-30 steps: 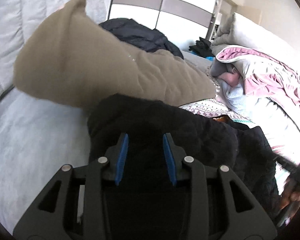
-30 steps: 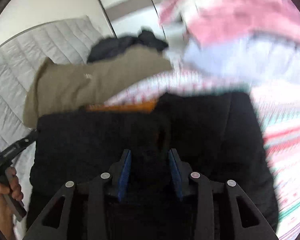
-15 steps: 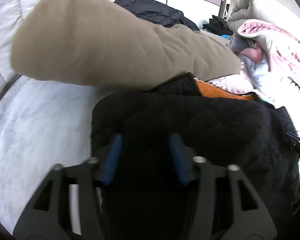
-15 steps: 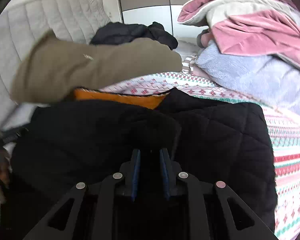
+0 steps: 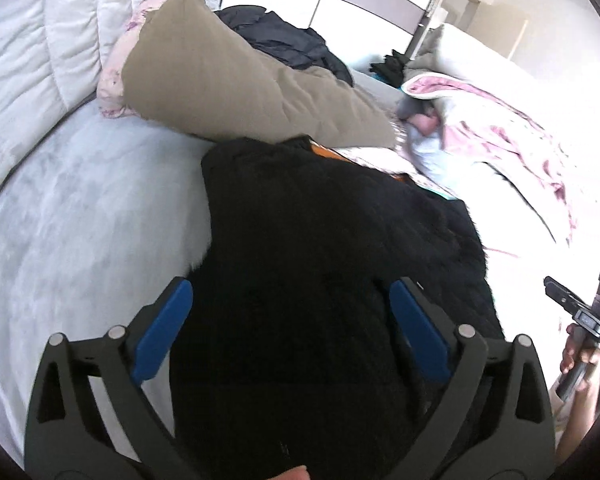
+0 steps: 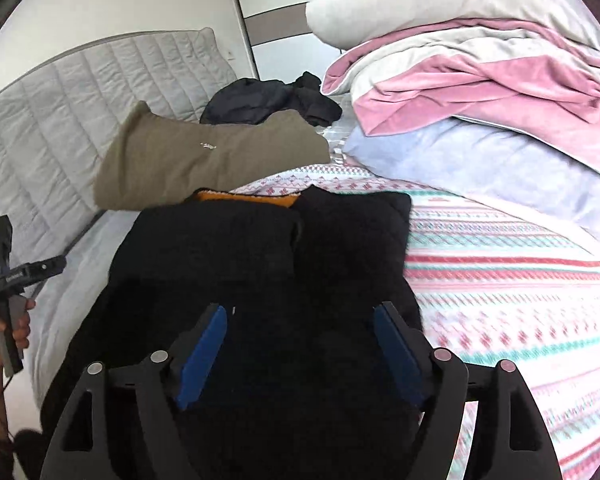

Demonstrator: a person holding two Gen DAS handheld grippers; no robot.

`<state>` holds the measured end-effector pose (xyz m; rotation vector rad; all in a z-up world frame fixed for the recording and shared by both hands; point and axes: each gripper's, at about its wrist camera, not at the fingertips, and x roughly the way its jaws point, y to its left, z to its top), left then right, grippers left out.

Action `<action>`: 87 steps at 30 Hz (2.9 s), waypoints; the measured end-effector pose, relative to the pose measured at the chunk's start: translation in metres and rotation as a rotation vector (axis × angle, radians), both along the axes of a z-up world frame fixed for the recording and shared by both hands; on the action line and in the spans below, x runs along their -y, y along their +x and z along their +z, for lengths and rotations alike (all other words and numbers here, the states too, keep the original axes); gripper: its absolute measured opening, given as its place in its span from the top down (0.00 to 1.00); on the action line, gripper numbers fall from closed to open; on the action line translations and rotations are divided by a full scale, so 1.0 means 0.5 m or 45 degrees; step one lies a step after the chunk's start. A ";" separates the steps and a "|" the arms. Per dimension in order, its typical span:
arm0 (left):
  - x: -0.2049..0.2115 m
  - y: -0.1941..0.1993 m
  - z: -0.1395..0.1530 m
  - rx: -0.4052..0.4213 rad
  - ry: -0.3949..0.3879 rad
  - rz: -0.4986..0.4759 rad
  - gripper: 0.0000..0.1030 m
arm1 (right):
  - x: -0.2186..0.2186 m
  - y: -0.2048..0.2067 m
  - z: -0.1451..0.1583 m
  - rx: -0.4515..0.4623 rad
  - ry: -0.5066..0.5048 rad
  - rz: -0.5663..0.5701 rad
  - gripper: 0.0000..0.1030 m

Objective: Fold large clothes
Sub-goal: 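Grasp the jacket hem with both grippers and lift it toward the collar, then carry the hem over the jacket body with both grippers toward the collar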

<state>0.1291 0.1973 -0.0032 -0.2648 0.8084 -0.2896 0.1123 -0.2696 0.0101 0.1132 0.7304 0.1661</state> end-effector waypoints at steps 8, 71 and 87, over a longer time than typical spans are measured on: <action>-0.026 -0.175 -0.007 -0.040 -0.046 -0.113 0.03 | 0.043 -0.163 -0.031 -0.102 -0.008 0.008 0.21; -0.054 -0.460 0.101 0.273 -0.612 -0.415 0.85 | 0.051 -0.401 0.101 0.151 0.730 0.281 0.82; -0.102 -0.549 -0.151 -0.128 -0.560 -0.299 0.83 | 0.124 -0.566 -0.063 -0.108 0.703 0.088 0.81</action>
